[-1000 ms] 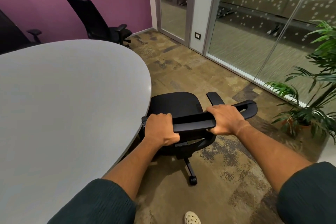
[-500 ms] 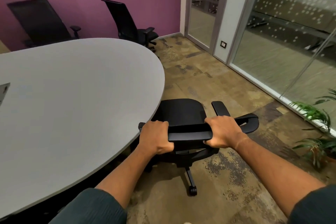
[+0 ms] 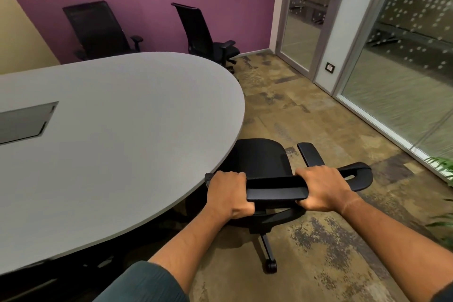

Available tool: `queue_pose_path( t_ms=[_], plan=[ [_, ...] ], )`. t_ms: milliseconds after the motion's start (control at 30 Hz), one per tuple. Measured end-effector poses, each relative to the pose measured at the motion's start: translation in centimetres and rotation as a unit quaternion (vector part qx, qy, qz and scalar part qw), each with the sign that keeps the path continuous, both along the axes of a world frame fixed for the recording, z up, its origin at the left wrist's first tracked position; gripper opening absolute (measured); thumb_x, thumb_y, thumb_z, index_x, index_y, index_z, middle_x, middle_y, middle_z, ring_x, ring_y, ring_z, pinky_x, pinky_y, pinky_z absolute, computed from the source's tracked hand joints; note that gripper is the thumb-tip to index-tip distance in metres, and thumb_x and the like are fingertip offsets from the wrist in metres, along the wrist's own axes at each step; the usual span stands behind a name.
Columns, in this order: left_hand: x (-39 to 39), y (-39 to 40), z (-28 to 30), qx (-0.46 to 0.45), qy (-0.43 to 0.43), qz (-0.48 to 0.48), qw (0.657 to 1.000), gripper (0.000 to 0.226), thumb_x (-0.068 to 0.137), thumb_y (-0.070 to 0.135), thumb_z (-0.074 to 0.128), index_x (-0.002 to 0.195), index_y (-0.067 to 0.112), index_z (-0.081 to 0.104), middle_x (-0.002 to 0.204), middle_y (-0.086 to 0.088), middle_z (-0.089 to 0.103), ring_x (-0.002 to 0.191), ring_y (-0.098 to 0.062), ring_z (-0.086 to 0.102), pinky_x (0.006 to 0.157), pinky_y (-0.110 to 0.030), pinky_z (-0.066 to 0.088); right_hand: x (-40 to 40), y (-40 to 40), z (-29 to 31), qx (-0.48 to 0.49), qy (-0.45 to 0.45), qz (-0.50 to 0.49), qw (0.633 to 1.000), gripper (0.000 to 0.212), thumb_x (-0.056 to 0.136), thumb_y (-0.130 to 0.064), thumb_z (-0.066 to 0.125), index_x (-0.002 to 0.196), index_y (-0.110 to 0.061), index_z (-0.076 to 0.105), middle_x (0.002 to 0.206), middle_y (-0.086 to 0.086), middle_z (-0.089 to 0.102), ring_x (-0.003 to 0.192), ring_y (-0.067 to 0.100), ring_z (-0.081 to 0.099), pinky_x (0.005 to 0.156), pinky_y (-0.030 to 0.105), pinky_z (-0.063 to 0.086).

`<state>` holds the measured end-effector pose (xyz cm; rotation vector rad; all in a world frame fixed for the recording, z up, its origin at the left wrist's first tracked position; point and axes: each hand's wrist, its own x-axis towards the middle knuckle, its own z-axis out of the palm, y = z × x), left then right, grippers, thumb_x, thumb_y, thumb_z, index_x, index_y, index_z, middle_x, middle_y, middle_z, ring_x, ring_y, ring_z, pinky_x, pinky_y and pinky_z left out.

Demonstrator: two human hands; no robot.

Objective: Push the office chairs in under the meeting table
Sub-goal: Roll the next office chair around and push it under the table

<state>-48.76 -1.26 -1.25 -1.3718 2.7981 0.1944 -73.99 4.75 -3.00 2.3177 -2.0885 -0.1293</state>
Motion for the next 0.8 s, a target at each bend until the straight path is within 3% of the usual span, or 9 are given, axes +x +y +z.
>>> queue_pose_path(
  t_ms=[567,800],
  plan=[
    [2.5,1.7,-0.5,-0.008,0.006,0.038,0.999,0.024,0.057,0.039,0.056,0.071,0.019,0.052,0.064,0.005,0.055,0.058,-0.015,0.051,0.066,-0.031,0.05,2.5,0.1,0.4,-0.003,-0.015,0.027,1.0,0.033,0.06,-0.057,0.054,0.079,-0.03,0.048,0.067,-0.01,0.057,0.062,0.018,0.057,0.057,0.032,0.048],
    [3.0,3.4,-0.8,-0.008,0.01,0.064,0.998,0.033,0.062,0.049,0.05,0.082,0.022,0.051,0.076,0.006,0.054,0.068,-0.014,0.051,0.073,-0.03,0.048,2.9,0.3,0.8,0.025,-0.005,0.046,0.999,0.04,0.06,-0.058,0.051,0.084,-0.027,0.054,0.07,-0.011,0.057,0.065,0.018,0.058,0.065,0.036,0.052]
  ],
)
